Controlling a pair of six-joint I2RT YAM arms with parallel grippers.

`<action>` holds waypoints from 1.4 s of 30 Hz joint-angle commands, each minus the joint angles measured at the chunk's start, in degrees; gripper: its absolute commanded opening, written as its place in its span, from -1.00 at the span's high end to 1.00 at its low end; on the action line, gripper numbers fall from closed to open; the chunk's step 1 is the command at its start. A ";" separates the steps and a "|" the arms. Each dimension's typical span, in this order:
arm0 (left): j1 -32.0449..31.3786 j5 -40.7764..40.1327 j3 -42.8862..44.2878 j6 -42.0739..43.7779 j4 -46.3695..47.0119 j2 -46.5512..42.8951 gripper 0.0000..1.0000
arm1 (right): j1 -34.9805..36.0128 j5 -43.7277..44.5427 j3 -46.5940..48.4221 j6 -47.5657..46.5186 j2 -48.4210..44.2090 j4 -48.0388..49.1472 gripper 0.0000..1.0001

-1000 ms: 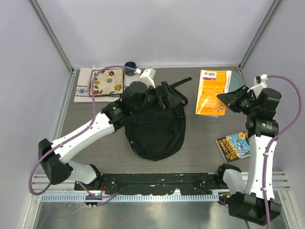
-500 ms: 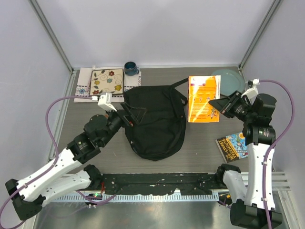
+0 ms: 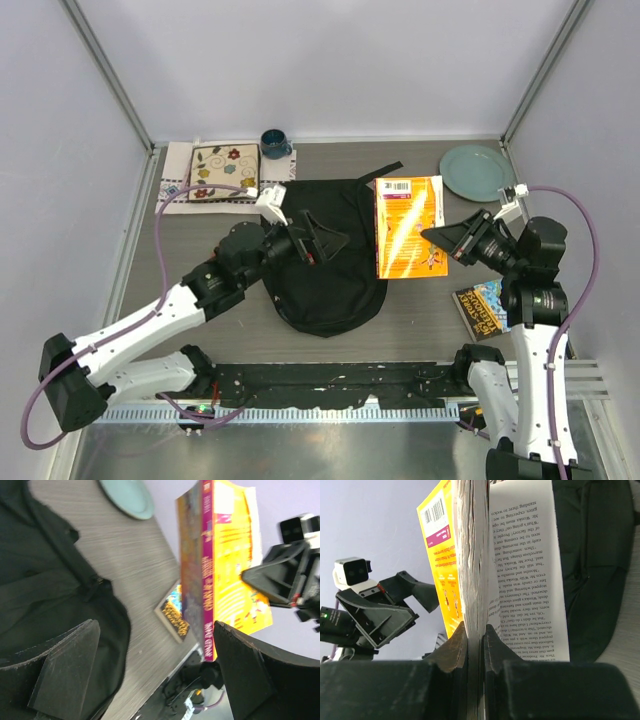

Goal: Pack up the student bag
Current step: Pick up the book from the center of the board.

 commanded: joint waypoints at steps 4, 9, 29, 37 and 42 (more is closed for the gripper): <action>0.05 10.37 4.61 -2.63 17.54 7.54 -0.99 | 1.02 -5.88 -0.35 5.16 -2.36 6.99 1.00; 0.05 13.72 8.65 -4.04 22.12 14.65 -0.99 | 1.80 -7.99 -0.96 5.95 -2.45 8.31 1.00; 0.14 14.98 9.98 -4.92 24.16 18.73 1.00 | 5.24 -5.04 1.48 -2.38 2.29 2.37 0.54; 3.92 -6.73 -1.52 -5.01 12.99 1.06 1.00 | 5.32 24.55 6.09 -10.33 0.20 -18.34 -0.57; 4.45 -13.42 -4.43 -6.85 15.43 -3.87 1.00 | 5.41 8.70 -6.22 7.60 -8.67 -1.45 -0.63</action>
